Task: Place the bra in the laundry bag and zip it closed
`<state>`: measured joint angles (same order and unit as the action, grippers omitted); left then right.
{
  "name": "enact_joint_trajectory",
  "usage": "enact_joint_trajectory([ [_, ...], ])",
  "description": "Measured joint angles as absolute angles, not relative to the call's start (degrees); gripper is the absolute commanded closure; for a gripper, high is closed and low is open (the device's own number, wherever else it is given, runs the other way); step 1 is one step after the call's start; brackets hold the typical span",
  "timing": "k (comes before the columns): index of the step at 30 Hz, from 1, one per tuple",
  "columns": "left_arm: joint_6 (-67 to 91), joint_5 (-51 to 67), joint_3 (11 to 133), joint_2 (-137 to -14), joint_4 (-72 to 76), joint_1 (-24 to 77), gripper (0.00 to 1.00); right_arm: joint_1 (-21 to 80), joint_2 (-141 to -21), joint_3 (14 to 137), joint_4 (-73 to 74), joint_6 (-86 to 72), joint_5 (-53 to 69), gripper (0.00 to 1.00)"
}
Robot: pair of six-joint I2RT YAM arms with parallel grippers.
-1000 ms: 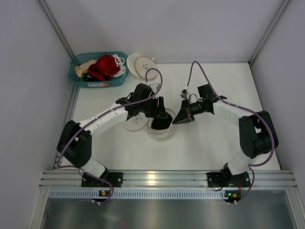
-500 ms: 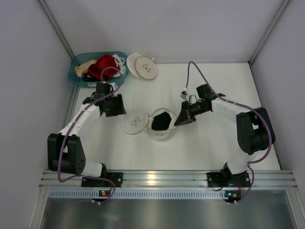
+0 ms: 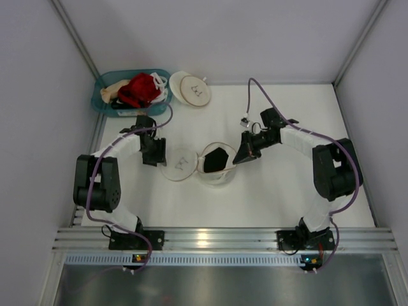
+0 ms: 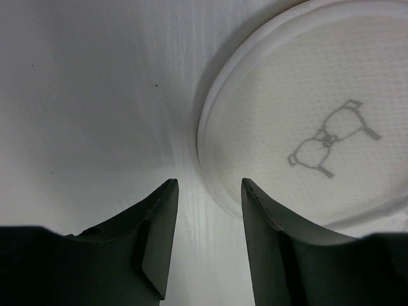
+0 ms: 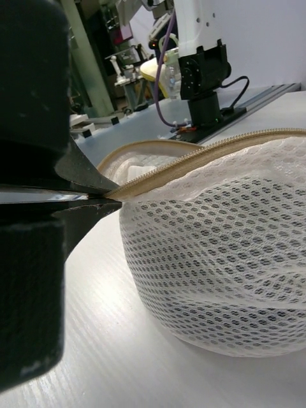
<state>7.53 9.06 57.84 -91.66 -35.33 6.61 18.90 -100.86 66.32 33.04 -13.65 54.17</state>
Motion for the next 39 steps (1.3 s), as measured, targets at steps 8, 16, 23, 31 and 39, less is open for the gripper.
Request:
enact_joint_trajectory([
  [8, 8.45, 7.22, 61.41, -99.88, -35.4, 6.61, 0.96, 20.51, -99.13, 61.06, 34.39, -12.67, 54.52, 0.76],
  [16, 7.25, 7.27, 71.13, -103.0, -35.64, 7.6, 1.0, 23.88, -93.91, 61.3, 36.47, -11.14, 56.51, 0.29],
  [23, 2.39, -0.56, 77.12, -97.65, -34.92, 17.1, 1.0, 17.15, -92.84, 64.64, 37.45, -11.18, 57.08, 0.01],
  [31, -2.74, -25.21, 78.78, -90.61, -34.0, 43.27, 1.0, 6.35, -91.74, 67.13, 37.43, -12.19, 56.45, 0.01],
  [39, -7.27, -38.04, 78.43, -90.32, -32.49, 56.21, 1.0, 4.6, -88.23, 67.2, 36.62, -5.96, 57.93, 0.01],
])
